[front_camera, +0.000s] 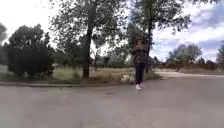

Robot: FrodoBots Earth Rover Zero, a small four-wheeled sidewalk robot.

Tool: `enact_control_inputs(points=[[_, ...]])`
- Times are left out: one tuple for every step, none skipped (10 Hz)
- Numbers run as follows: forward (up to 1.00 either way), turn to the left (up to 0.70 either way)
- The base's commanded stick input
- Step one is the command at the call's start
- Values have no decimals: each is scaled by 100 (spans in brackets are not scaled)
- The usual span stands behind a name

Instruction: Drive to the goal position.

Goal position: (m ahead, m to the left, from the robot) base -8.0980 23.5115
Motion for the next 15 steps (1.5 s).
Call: enact_control_inputs(points=[[0,85],[0,85],[0,85],[0,85],[0,85],[0,85],[0,85],[0,85],[0,85],[0,85],[0,85],[0,85],[0,85],[0,85],[0,85]])
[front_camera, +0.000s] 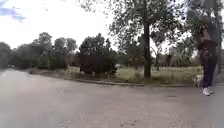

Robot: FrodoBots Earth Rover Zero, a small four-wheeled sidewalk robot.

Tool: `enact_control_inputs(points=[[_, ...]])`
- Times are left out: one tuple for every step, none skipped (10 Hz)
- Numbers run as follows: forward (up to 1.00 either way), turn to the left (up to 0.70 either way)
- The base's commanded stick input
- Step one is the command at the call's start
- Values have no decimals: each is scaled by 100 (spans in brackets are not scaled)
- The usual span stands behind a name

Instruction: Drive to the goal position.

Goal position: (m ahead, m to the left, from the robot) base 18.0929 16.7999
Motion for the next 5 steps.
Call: enact_control_inputs(points=[[0,85],[0,85],[0,85],[0,85],[0,85]])
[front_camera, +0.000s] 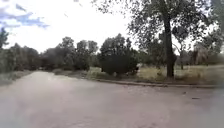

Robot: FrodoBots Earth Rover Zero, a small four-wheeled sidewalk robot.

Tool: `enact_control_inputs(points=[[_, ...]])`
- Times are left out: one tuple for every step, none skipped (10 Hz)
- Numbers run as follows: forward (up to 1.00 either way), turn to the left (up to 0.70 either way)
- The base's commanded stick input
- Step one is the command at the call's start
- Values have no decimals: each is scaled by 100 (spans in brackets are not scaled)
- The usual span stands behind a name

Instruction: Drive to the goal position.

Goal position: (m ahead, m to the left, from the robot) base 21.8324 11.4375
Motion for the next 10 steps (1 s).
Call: enact_control_inputs(points=[[0,85],[0,85],[0,85],[0,85],[0,85],[15,69],[59,43],[84,34],[85,15],[85,0]])
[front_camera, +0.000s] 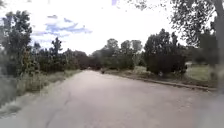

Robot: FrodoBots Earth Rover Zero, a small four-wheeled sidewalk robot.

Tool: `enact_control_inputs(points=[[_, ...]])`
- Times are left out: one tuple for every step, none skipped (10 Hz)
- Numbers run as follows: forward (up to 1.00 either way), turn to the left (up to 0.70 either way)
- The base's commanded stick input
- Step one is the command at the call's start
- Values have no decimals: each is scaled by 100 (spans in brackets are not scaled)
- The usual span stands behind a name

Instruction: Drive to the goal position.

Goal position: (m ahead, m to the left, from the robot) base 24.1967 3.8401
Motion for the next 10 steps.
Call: enact_control_inputs(points=[[85,0],[85,0],[85,0],[85,0],[85,0],[85,0],[85,22],[85,34],[85,34],[85,34]])
